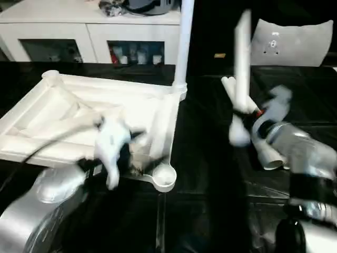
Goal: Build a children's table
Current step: Pick table leg
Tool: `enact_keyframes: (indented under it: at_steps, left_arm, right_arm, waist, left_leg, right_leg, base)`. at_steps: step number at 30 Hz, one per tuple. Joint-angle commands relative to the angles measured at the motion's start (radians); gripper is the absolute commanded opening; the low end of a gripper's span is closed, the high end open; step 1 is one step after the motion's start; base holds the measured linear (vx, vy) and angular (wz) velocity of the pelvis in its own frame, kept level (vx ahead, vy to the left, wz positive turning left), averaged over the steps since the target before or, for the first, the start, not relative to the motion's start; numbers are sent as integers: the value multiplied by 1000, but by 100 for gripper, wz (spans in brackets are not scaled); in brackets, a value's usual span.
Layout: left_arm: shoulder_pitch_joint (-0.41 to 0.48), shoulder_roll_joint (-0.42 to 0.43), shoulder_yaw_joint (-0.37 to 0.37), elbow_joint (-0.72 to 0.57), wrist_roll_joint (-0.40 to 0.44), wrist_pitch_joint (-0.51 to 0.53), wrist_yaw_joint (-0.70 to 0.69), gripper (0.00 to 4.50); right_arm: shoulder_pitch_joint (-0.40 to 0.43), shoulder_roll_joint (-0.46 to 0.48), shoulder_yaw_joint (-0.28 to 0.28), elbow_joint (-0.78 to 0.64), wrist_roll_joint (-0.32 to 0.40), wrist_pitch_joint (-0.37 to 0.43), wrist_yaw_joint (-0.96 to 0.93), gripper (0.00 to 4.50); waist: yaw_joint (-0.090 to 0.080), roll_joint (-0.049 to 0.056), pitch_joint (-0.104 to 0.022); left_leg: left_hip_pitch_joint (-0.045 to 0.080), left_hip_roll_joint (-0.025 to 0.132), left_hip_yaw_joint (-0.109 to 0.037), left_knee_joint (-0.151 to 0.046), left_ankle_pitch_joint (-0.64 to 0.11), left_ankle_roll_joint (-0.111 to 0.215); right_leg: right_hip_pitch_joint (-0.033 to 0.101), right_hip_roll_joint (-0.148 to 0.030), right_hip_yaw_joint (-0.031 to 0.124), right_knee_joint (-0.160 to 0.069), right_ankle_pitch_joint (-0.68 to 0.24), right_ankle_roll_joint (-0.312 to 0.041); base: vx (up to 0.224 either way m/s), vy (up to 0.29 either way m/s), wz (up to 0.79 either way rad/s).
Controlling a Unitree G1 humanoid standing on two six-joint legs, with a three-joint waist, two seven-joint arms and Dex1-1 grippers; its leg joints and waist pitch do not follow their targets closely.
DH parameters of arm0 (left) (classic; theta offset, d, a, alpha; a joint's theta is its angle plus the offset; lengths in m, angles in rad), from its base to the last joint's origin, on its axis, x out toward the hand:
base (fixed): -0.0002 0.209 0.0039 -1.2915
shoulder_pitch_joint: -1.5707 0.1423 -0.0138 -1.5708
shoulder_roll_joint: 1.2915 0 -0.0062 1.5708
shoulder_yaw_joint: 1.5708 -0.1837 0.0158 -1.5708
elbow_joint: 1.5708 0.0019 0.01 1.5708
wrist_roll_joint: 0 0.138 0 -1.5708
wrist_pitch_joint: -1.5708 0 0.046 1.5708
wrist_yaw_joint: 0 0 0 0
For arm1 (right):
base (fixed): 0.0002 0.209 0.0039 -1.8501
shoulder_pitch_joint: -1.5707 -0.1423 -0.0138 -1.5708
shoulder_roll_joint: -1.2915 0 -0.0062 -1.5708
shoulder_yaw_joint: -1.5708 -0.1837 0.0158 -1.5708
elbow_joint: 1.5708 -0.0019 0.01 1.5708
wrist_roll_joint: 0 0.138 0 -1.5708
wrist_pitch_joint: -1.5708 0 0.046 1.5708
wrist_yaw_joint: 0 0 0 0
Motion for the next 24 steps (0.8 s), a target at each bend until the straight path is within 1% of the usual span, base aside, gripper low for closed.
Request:
enact_keyframes:
  at_steps: [1,2,3,4,5,6,7,8,9,10,11,12,13,14,16,17,19,20,22,24]
  left_arm:
    - [-46,-41,51,41,-54,10,37,450]
    - [-71,-65,70,57,-81,16,50,450]
    - [-94,-76,76,66,-97,14,47,450]
    - [-94,-76,76,66,-97,14,47,450]
    - [-125,-86,76,78,-107,11,40,450]
    - [-147,-97,76,89,-116,16,36,450]
    - [-153,-100,77,92,-119,17,35,450]
    - [-195,-130,88,112,-159,37,38,450]
    - [-220,-152,98,122,-192,54,41,450]
    - [-235,-167,105,128,-215,65,45,450]
    - [-235,-167,105,128,-215,65,45,450]
    - [-264,-202,114,133,-270,85,55,450]
    - [-264,-202,114,133,-270,85,55,450]
    - [-293,-238,116,138,-326,93,62,450]
    - [-302,-249,116,141,-341,95,65,450]
    - [-324,-270,122,155,-366,100,74,450]
    - [-336,-281,126,163,-377,102,77,450]
    - [-362,-298,131,182,-389,112,85,450]
    - [-381,-303,122,201,-383,122,89,450]
    - [-385,-305,116,211,-380,123,91,450]
  right_arm:
    - [38,9,-9,-123,109,-37,134,190]
    - [60,15,-4,-174,162,-21,189,190]
    - [85,16,10,-222,210,-11,240,190]
    - [85,16,10,-222,210,-11,240,190]
    - [119,10,32,-273,274,10,297,190]
    - [138,8,40,-294,305,26,323,190]
    - [142,8,41,-297,312,32,328,190]
    - [165,7,50,-322,362,74,366,190]
    - [175,8,55,-333,386,94,383,190]
    - [181,9,58,-339,401,104,393,190]
    - [181,9,58,-339,401,104,393,190]
    - [198,5,73,-352,429,115,413,190]
    - [198,5,74,-352,429,115,413,190]
    - [211,5,87,-359,450,124,422,190]
    - [214,5,90,-361,456,127,423,190]
    - [223,-1,101,-367,473,130,425,190]
    - [227,-3,106,-369,479,133,426,190]
    - [233,-11,122,-374,474,135,431,190]
    - [240,-21,150,-380,449,122,437,190]
    - [245,-22,164,-386,441,115,436,190]
  waist:
    - [5,18,-71]
    - [5,12,-73]
    - [8,12,-72]
    - [9,13,-74]
    - [8,9,-72]
    - [10,10,-72]
    - [11,11,-70]
    - [11,10,-69]
    - [13,5,-67]
    - [15,7,-67]
    - [17,8,-67]
    - [19,2,-64]
    - [19,2,-64]
    - [24,-1,-63]
    - [26,-1,-63]
    - [26,-4,-63]
    - [27,-5,-62]
    - [28,-4,-64]
    - [28,-3,-65]
    - [25,-3,-69]
  left_leg:
    - [27,55,-18,-62,-141,-36]
    - [27,58,-20,-62,-140,-29]
    - [26,54,-19,-62,-131,-16]
    - [26,58,-21,-61,-131,-13]
    - [23,55,-21,-63,-119,-6]
    - [25,56,-20,-62,-123,-3]
    - [24,56,-20,-62,-127,-1]
    - [24,55,-21,-63,-127,-2]
    - [26,55,-19,-63,-130,-4]
    - [26,55,-18,-61,-133,-7]
    - [26,55,-19,-61,-141,-10]
    - [24,55,-18,-63,-142,-13]
    - [24,55,-18,-63,-142,-13]
    - [23,56,-19,-64,-131,-11]
    - [20,56,-20,-64,-119,-6]
    - [19,55,-19,-64,-114,-5]
    - [19,54,-18,-63,-107,-2]
    - [19,54,-19,-64,-97,1]
    - [19,56,-21,-65,-85,1]
    - [20,57,-22,-66,-59,7]
  right_leg:
    - [28,-102,51,-82,92,-154]
    - [30,-103,51,-82,102,-159]
    - [31,-100,50,-86,107,-161]
    - [31,-104,50,-84,111,-164]
    - [32,-102,48,-85,105,-169]
    - [30,-103,49,-88,93,-168]
    - [30,-104,50,-90,68,-171]
    - [30,-105,49,-91,43,-174]
    - [28,-106,51,-96,17,-178]
    - [28,-108,51,-94,2,-182]
    - [26,-109,50,-98,-29,-188]
    - [25,-109,51,-100,-51,-184]
    - [25,-109,51,-100,-51,-184]
    - [26,-111,52,-100,-59,-176]
    - [26,-111,52,-101,-57,-173]
    - [25,-110,51,-102,-57,-165]
    - [26,-110,52,-104,-55,-156]
    - [27,-109,51,-103,-50,-151]
    - [28,-108,49,-103,-31,-142]
    - [30,-107,47,-98,33,-138]
  base:
    - [0,0,0]
    - [0,0,0]
    - [0,0,0]
    - [0,0,0]
    - [0,0,0]
    - [0,0,0]
    - [0,0,0]
    - [0,0,0]
    - [0,0,0]
    - [0,0,0]
    - [0,0,0]
    - [0,0,0]
    - [0,0,0]
    - [0,0,0]
    - [0,0,0]
    - [0,0,0]
    - [0,0,0]
    - [0,0,0]
    - [0,0,0]
    - [0,0,0]
